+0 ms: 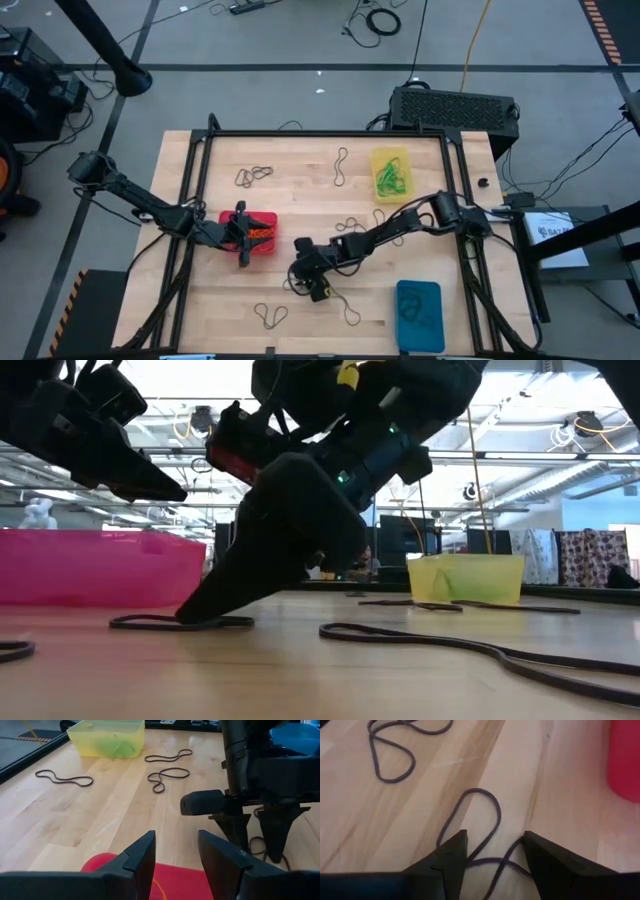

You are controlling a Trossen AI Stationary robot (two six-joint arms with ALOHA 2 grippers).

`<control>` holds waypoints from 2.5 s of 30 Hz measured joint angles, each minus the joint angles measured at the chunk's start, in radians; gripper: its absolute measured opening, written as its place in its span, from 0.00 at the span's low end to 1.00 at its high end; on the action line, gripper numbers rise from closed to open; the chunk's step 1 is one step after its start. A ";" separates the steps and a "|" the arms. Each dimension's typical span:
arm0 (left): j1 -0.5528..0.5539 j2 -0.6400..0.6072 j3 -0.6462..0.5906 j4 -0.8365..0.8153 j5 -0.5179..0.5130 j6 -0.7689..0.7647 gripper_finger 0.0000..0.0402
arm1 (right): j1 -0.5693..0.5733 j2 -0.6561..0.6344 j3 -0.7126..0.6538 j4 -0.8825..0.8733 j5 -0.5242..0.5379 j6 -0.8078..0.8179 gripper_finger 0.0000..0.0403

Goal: Sort rubber bands into baskets
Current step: Put the violet rubber band into the blue bin

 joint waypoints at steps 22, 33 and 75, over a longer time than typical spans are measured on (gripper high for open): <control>0.000 0.000 0.000 0.000 0.000 0.000 0.38 | 0.021 -0.146 -0.013 -0.342 0.015 0.052 0.01; 0.002 0.000 0.000 0.000 -0.025 0.018 0.38 | 0.136 -0.431 -0.007 -0.784 0.014 0.325 0.00; 0.146 0.019 0.000 0.259 -0.161 0.106 0.38 | 0.833 -0.590 -0.333 -1.034 0.526 1.633 0.15</control>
